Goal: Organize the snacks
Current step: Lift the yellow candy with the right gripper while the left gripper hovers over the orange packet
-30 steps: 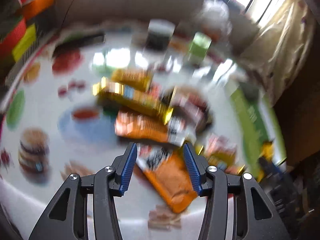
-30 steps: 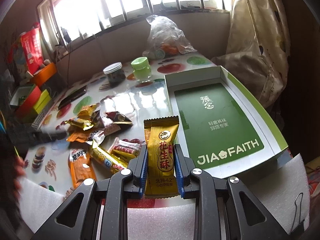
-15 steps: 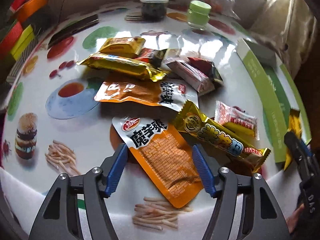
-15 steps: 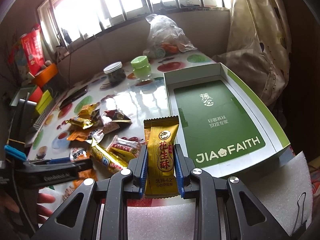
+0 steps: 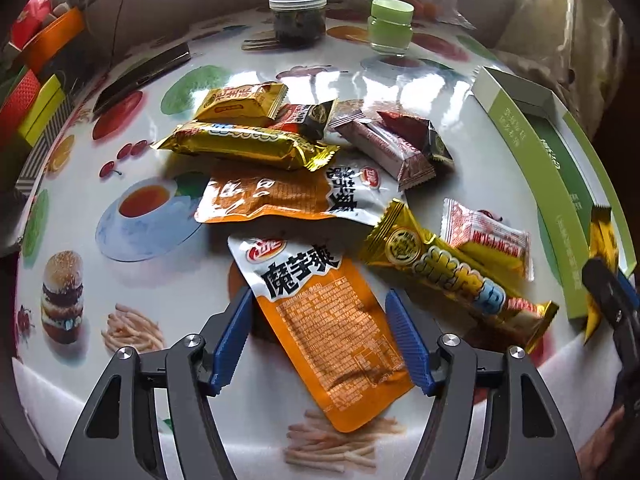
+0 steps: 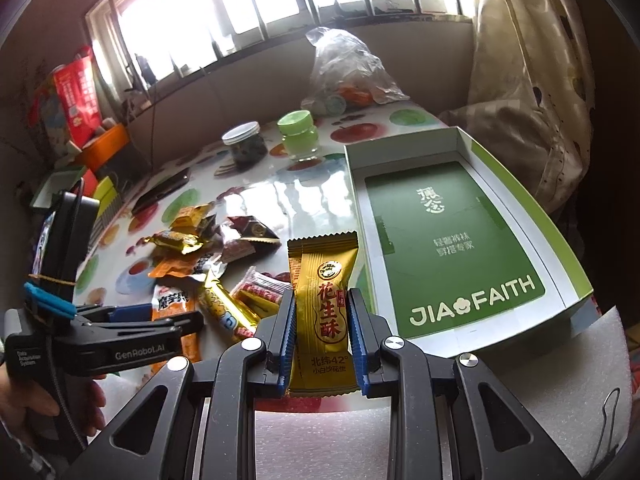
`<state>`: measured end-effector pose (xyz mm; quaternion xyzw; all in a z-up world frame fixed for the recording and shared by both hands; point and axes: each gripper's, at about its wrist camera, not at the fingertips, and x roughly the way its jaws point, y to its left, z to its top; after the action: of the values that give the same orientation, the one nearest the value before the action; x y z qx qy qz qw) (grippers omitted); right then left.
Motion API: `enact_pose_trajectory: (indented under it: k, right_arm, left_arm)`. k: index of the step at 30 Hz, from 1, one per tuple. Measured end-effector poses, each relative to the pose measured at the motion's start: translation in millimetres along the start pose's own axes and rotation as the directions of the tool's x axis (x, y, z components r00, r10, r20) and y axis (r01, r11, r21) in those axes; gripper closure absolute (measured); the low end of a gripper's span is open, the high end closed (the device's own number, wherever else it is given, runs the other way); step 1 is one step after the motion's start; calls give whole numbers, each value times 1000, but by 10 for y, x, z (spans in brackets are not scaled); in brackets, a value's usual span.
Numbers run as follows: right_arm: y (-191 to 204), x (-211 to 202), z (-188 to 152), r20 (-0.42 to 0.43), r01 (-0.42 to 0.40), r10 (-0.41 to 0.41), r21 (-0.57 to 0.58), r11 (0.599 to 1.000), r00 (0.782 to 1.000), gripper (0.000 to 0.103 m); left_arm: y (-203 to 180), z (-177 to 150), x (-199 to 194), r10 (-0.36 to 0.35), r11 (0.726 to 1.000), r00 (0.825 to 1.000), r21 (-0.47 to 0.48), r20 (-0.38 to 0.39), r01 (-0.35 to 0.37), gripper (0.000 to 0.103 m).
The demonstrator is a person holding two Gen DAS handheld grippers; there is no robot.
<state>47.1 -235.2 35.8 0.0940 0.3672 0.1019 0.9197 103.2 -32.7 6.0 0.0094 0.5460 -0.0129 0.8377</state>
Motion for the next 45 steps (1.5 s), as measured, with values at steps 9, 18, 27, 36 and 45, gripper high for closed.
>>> enact_pose_trajectory:
  k: [9,18,27,36,45]
  right_arm:
    - [28,9,-3,-14,-5,5,-19,1000,1000,80]
    - [83,8,3,-14,-8,8,-30,1000,1000,80]
    - [78,14,-7,-21,-5,4,-20,1000,1000,80]
    - [65,33,-16,-29,-7,6,-20,1000,1000,80]
    - [80,61,-15,-43,-6,4,-29,1000,999,80]
  left_arm:
    - [73,-55,-75,-34,999,999,-32,35,35,53]
    - [78,-98,-133,-81,996,996,-32,49,83,75]
    - [-44,-156,-101,-61,998,998,21,21,61,47]
    - [-166,-139,-70,-51,997,999,51,15,50,43]
    - [-191,-200,-97,-51,995,998,92,21,48,42]
